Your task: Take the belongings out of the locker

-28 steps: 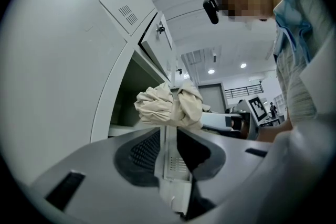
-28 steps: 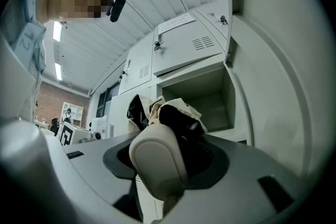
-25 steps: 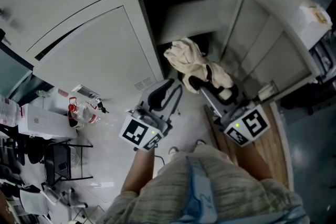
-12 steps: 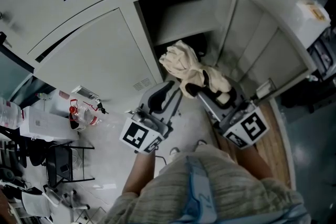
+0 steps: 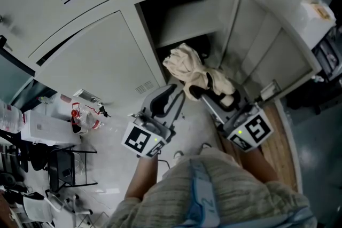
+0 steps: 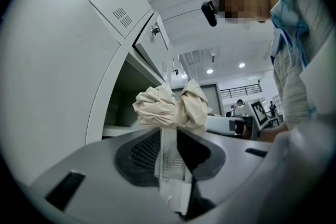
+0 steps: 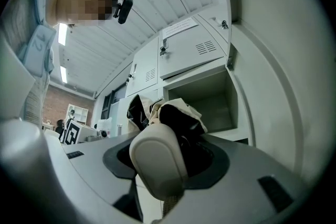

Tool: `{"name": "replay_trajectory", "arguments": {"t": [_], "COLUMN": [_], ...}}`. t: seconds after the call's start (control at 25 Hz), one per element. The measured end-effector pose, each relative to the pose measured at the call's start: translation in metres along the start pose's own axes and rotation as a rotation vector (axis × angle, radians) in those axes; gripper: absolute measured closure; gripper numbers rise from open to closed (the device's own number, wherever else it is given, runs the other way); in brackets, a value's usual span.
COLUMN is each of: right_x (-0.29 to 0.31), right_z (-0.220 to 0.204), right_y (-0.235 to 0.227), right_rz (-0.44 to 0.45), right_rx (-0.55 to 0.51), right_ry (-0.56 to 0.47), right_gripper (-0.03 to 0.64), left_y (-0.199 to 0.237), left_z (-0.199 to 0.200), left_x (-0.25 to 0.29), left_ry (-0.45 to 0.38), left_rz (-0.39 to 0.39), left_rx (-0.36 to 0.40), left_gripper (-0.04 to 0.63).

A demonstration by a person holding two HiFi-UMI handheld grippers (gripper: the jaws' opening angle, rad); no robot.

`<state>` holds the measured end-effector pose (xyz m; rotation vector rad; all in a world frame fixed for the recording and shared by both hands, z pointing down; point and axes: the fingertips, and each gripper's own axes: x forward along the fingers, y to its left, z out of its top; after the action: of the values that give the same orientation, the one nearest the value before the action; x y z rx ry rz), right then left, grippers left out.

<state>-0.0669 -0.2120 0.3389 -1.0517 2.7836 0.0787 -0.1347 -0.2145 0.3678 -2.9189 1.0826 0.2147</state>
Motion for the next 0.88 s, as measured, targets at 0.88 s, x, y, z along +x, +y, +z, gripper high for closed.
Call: {"name": "replay_trajectory", "arguments": {"t": [0.88], "right_x": [0.0081], "right_z": [-0.0048], "right_y": [0.0034], "right_rz": [0.010], "right_rx": [-0.008], "right_ry": [0.025], "right_gripper": [0.419], "left_y": [0.0040], "left_z": [-0.0007], "left_x": [-0.0007], "left_ry": [-0.002], "left_rz": [-0.005], "left_rx": [0.020], "left_gripper": [0.514]}}
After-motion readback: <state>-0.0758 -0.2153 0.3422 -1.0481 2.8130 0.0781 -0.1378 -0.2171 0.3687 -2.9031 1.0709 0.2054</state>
